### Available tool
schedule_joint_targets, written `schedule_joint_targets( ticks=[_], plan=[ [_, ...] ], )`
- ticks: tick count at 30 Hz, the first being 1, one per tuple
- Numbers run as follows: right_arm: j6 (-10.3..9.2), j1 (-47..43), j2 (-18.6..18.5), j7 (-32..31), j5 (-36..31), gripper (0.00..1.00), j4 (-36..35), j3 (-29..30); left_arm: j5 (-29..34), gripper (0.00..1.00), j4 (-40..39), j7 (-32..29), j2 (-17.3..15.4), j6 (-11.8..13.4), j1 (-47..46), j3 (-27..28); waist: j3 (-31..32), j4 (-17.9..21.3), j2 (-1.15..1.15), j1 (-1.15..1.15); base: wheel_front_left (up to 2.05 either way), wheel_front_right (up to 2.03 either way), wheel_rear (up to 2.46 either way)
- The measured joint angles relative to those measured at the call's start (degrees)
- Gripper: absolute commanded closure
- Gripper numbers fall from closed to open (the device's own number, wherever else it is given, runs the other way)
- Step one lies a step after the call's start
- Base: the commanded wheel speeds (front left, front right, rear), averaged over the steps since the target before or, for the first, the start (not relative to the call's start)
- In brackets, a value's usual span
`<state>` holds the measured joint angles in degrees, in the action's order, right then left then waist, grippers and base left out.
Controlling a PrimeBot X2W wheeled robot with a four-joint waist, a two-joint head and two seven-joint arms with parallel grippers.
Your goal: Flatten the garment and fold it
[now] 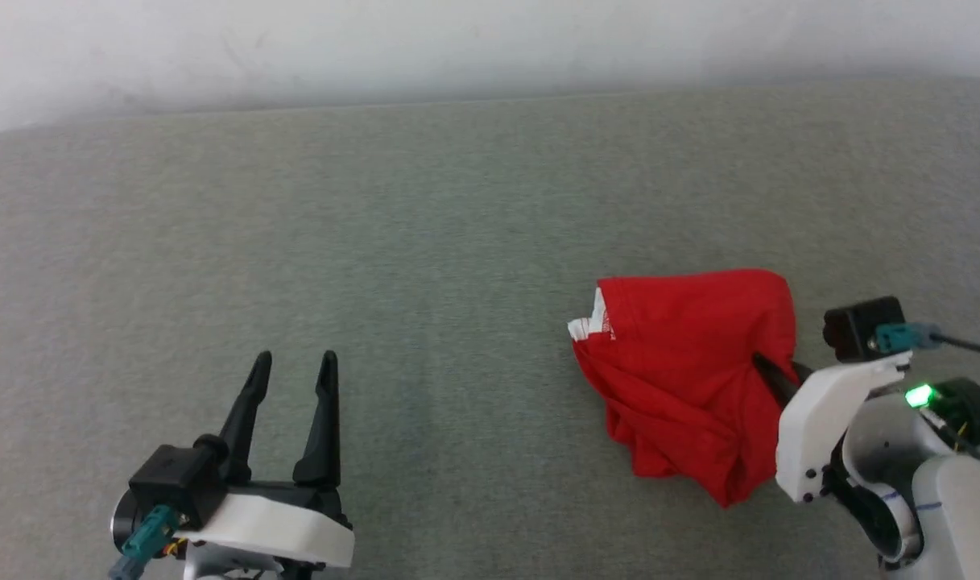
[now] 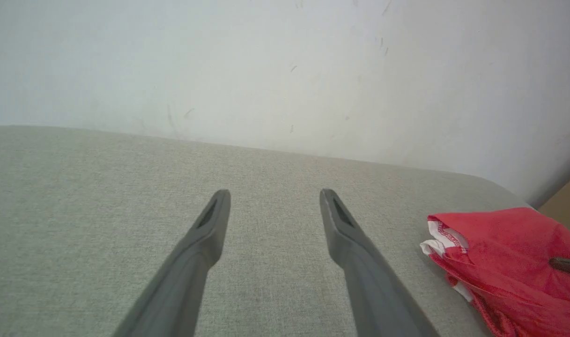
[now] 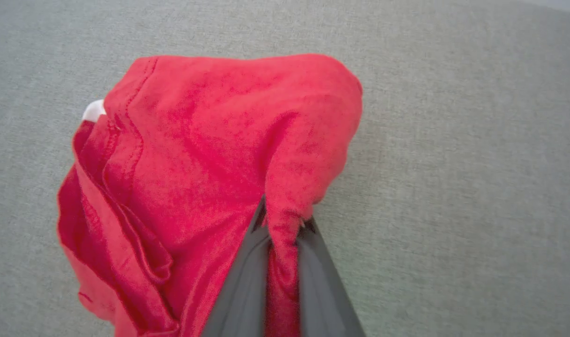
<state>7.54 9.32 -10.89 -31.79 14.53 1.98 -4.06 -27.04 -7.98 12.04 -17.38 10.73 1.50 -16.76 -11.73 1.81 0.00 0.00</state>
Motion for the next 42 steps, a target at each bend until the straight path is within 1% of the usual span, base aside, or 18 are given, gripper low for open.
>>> schedule_joint_targets(
  ticks=[2,3,5,6,7,14,19,28,34,38,42],
  plan=[
    [0.0,1.5,-1.3,-0.2,-0.2,1.0,0.0,-1.1,0.0,0.0,-0.4,-0.3,-0.5,0.0,-0.4,0.1,-0.3,1.6,0.0,0.0,0.0,0.0,0.0],
    [0.0,1.5,-1.3,-0.2,-0.2,1.0,0.0,-1.1,0.0,0.0,-0.4,-0.3,-0.5,0.0,-0.4,0.1,-0.3,1.6,0.0,0.0,0.0,0.0,0.0],
    [0.0,3.0,-2.4,-0.5,-0.3,1.0,0.1,-2.4,0.2,0.0,-0.8,-0.6,-0.9,0.2,-0.6,0.2,-0.5,3.3,0.0,0.0,0.0,0.0,0.0],
    [0.0,4.6,-3.6,-0.8,-0.3,1.0,0.4,-3.6,0.4,0.0,-1.4,-1.0,-1.2,0.3,-0.8,0.3,-0.9,5.0,0.0,0.01,0.0,0.0,0.0],
    [0.0,4.6,-3.6,-0.8,-0.3,1.0,0.4,-3.6,0.4,0.0,-1.4,-1.0,-1.2,0.3,-0.8,0.3,-0.9,5.0,0.0,0.01,0.0,0.0,0.0],
    [0.0,10.1,-8.9,-1.5,0.1,1.0,1.8,-8.1,1.4,0.0,-3.2,-2.1,-2.5,0.5,-1.3,0.4,-2.2,10.9,0.0,0.0,0.0,0.0,0.0],
    [0.0,14.3,-12.8,-1.4,0.9,1.0,2.9,-9.7,2.0,0.0,-4.9,-3.1,-3.5,0.6,-2.4,0.5,-3.7,14.2,0.0,0.0,0.0,0.0,0.0],
    [0.01,22.0,-21.7,-1.2,3.0,1.0,4.3,-14.7,3.7,0.0,-9.7,-5.0,-6.3,2.2,-3.6,2.1,-9.2,16.7,0.01,0.01,0.0,0.0,0.0],
    [0.01,25.6,-27.5,-0.2,2.8,1.0,5.1,-15.2,5.5,0.0,-13.7,-6.7,-8.6,3.5,-4.5,3.9,-13.2,17.4,0.01,0.01,0.0,0.0,0.0],
    [0.01,27.7,-30.2,1.2,1.6,1.0,5.8,-15.4,6.4,0.0,-16.7,-8.1,-9.8,4.3,-5.6,4.8,-15.9,17.6,0.01,0.01,0.0,0.0,0.0],
    [0.02,29.5,-31.8,2.0,0.5,1.0,7.1,-15.5,7.4,0.0,-19.5,-9.1,-11.2,4.5,-6.7,5.5,-18.7,17.8,0.01,0.01,0.0,0.0,0.0]
  ],
)
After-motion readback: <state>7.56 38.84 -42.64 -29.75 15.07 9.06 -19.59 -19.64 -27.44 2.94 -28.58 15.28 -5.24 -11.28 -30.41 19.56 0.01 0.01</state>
